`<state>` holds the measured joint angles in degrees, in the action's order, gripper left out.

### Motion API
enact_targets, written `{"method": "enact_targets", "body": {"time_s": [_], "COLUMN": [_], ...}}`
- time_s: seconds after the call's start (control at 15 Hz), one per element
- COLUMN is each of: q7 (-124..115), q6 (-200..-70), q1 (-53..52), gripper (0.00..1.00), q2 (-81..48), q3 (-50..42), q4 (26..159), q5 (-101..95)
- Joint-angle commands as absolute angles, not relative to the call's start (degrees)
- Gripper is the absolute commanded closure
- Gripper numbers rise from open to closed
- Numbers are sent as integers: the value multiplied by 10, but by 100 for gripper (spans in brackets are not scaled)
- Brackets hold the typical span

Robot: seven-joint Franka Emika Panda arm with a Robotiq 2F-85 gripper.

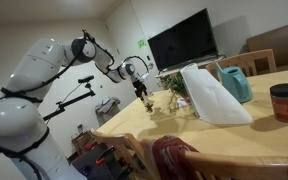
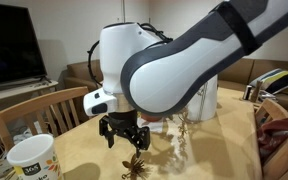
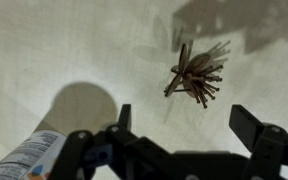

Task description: Move the brown object to the right

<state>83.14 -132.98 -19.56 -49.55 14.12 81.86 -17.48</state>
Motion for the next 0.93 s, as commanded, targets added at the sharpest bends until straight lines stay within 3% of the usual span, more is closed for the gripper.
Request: {"method": "enact_targets", "body": {"time_s": [0.0,0.07,0.13,0.47,0.53,0.67,0.87], "q7": [835,836,832,831,831,831,831], "q6": [-1307,-1309,-1310,-1308,-1327,-1326,-1326], "q1": [-201,-201,-202,-204,-197,-197,-198], "gripper": [0,0,17,59,41,57,59], "q2": [-514,-516,-517,-522,-516,-518,-520], "q3": [135,135,133,131,137,137,137], "q4": [779,776,774,761,782,779,776], "q5": [-181,-180,-181,-181,-175,-175,-175]}}
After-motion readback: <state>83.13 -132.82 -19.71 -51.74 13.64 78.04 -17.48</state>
